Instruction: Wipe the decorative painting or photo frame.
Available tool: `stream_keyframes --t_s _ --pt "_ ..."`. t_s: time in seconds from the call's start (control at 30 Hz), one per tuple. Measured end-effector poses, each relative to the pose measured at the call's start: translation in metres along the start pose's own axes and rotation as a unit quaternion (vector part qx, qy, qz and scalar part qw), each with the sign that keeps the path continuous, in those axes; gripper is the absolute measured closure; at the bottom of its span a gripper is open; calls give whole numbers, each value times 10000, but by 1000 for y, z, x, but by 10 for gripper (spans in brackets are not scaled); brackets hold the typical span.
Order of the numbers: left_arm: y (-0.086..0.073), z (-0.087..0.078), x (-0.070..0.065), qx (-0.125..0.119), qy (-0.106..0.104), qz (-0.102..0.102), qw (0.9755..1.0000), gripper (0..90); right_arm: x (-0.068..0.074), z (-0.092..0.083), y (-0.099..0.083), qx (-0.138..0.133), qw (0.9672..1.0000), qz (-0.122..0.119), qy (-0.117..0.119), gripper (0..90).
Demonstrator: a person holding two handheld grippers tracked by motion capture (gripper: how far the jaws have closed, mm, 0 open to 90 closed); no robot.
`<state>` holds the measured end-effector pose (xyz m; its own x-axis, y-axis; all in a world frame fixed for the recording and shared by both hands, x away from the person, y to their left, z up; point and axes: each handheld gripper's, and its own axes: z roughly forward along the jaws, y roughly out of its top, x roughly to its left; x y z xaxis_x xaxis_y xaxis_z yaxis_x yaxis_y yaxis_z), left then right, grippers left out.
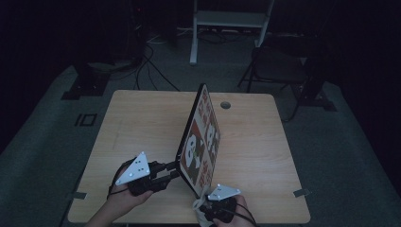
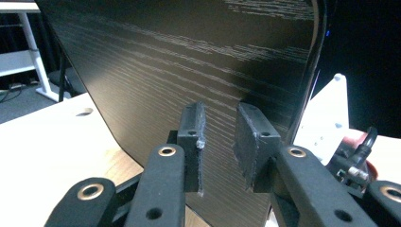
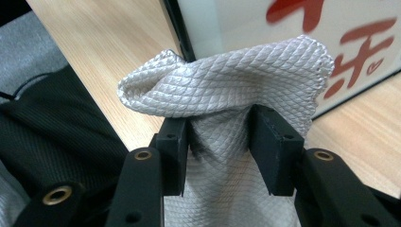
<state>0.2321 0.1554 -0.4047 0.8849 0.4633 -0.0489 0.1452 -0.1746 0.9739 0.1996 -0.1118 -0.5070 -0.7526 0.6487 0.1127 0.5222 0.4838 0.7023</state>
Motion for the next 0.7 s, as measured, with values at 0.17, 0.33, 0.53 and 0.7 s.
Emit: stream_keyframes --t_s 0.17,0.33,0.53,0.7 --pt "0 0 1 -8 -17 -11 10000 732 -4 6 -5 168 9998 50 25 591" --pt "-2 0 3 -10 -28 -39 10000 719 -7 6 -10 457 9986 169 222 777" --pt "-3 0 0 20 -158 14 9999 680 -11 -4 -11 531 9981 151 270 798" --pt "-4 -3 -1 41 -206 -83 9997 638 -14 -24 -6 198 9992 208 288 800"
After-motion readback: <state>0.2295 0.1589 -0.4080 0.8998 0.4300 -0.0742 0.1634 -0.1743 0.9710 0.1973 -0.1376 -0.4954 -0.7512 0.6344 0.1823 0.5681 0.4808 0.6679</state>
